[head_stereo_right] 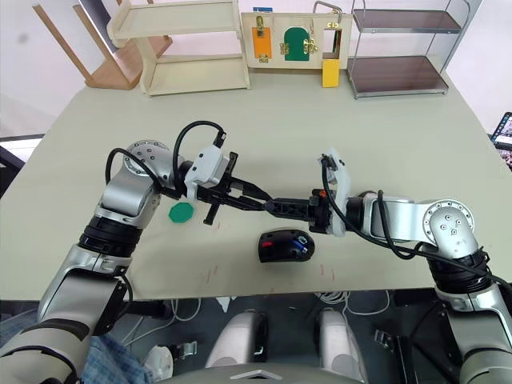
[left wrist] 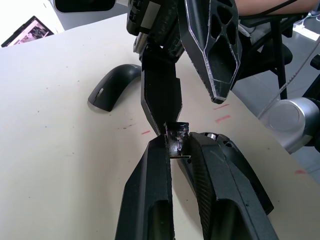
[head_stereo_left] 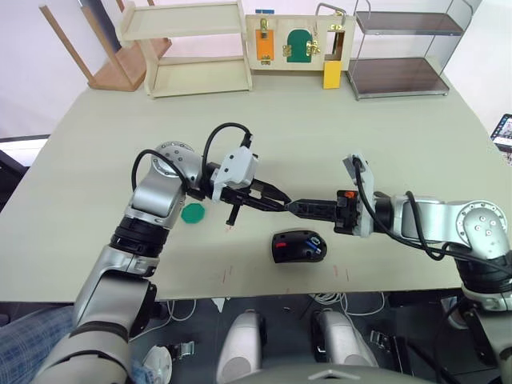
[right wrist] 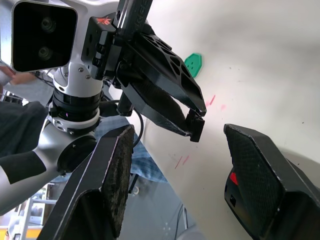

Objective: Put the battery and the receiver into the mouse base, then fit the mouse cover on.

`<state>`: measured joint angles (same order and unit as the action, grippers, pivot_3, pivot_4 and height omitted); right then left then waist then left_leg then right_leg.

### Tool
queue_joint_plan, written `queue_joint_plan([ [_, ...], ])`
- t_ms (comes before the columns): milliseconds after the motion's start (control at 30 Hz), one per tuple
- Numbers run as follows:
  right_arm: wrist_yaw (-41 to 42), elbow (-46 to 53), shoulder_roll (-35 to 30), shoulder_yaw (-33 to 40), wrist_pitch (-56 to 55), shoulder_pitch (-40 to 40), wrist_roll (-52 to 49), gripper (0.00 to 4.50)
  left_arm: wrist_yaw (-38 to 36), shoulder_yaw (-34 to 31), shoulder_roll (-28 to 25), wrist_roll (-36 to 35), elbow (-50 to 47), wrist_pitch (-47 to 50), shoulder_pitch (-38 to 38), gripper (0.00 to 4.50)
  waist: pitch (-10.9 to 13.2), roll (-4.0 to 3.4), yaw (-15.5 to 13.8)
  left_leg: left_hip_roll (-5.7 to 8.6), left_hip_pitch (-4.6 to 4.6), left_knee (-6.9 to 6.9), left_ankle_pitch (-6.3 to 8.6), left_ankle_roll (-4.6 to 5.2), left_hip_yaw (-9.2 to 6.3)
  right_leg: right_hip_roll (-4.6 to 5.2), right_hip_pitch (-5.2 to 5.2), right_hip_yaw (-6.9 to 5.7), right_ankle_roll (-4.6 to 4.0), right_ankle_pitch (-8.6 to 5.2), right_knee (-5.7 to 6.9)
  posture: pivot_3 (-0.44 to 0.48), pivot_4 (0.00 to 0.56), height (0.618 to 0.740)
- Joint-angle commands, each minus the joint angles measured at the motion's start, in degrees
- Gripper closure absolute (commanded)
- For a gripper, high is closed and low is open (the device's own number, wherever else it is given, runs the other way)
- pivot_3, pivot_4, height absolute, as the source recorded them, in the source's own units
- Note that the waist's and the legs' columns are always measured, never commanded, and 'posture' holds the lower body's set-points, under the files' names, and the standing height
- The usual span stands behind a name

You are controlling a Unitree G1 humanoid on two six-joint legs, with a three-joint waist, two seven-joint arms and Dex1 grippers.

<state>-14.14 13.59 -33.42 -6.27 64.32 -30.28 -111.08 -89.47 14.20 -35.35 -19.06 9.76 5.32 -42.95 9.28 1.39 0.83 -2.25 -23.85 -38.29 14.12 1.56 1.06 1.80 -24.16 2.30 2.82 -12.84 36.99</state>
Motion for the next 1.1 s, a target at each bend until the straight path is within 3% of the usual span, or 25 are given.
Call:
queue_joint_plan([
  [33, -0.2, 1.0, 0.3, 1.2, -0.2, -1.2, -1.9, 1.48, -2.2, 0.3, 0.0, 0.2, -0.5, -1.2, -0.7, 4.41, 0.0, 0.00, 0.0, 0.00, 0.00, 0.00, 0.00, 0.00, 0.00, 0.00, 0.00, 0.00, 0.00, 0.00, 0.00, 0.000, 0.150, 0.740],
  [400, -2.6, 1.0, 2.1, 1.5, -0.7, -0.8, -1.9, 1.48, -2.5, 0.4, 0.2, 0.7, -0.2, -1.9, -0.8, 4.41, 0.0, 0.00, 0.0, 0.00, 0.00, 0.00, 0.00, 0.00, 0.00, 0.00, 0.00, 0.00, 0.00, 0.00, 0.01, 0.000, 0.150, 0.740],
  [467, -2.9, 1.0, 2.3, 1.5, -0.6, -0.8, -1.9, 1.91, -2.5, 0.5, 0.1, 0.7, -0.2, -1.9, -0.8, 4.41, 0.0, 0.00, 0.0, 0.00, 0.00, 0.00, 0.00, 0.00, 0.00, 0.00, 0.00, 0.00, 0.00, 0.00, 0.01, 0.000, 0.150, 0.740],
  [567, -3.2, 0.8, 2.5, 1.7, -0.6, -0.8, -1.9, 2.94, -2.5, 0.5, 0.1, 0.7, -0.1, -1.9, -0.9, 4.41, 0.0, 0.00, 0.0, 0.00, 0.00, 0.00, 0.00, 0.00, 0.00, 0.00, 0.00, 0.00, 0.00, 0.00, 0.01, 0.000, 0.150, 0.740],
  [600, -3.2, 0.7, 2.4, 1.7, -0.5, -0.9, -1.9, 3.03, -2.6, 0.5, 0.0, 0.7, -0.1, -1.9, -0.9, 4.41, 0.0, 0.00, 0.0, 0.00, 0.00, 0.00, 0.00, 0.00, 0.00, 0.00, 0.00, 0.00, 0.00, 0.00, 0.01, 0.000, 0.150, 0.740],
  [667, -3.2, 0.5, 2.4, 1.8, -0.4, -1.0, -1.9, 3.95, -2.7, 0.6, -0.1, 0.8, 0.0, -2.0, -0.9, 4.41, 0.0, 0.00, 0.0, 0.00, 0.00, 0.00, 0.00, 0.00, 0.00, 0.00, 0.00, 0.00, 0.00, 0.00, 0.01, 0.000, 0.150, 0.740],
  [733, -3.4, 0.4, 2.7, 1.9, -0.3, -1.0, -1.9, 4.40, -2.9, 0.7, -0.1, 0.8, 0.0, -2.2, -0.8, 4.41, 0.0, 0.00, 0.0, 0.00, 0.00, 0.00, 0.00, 0.00, 0.01, 0.00, 0.00, 0.00, 0.00, 0.00, 0.01, 0.000, 0.150, 0.740],
  [1100, -3.2, 0.6, 2.1, 1.8, 0.2, -0.4, -1.9, 4.40, -3.0, 1.2, -0.2, 0.9, 0.2, -3.3, -0.3, 4.41, 0.0, 0.00, 0.0, 0.00, 0.00, 0.00, 0.00, 0.00, 0.00, 0.00, 0.00, 0.00, 0.00, 0.00, 0.01, 0.000, 0.150, 0.740],
])
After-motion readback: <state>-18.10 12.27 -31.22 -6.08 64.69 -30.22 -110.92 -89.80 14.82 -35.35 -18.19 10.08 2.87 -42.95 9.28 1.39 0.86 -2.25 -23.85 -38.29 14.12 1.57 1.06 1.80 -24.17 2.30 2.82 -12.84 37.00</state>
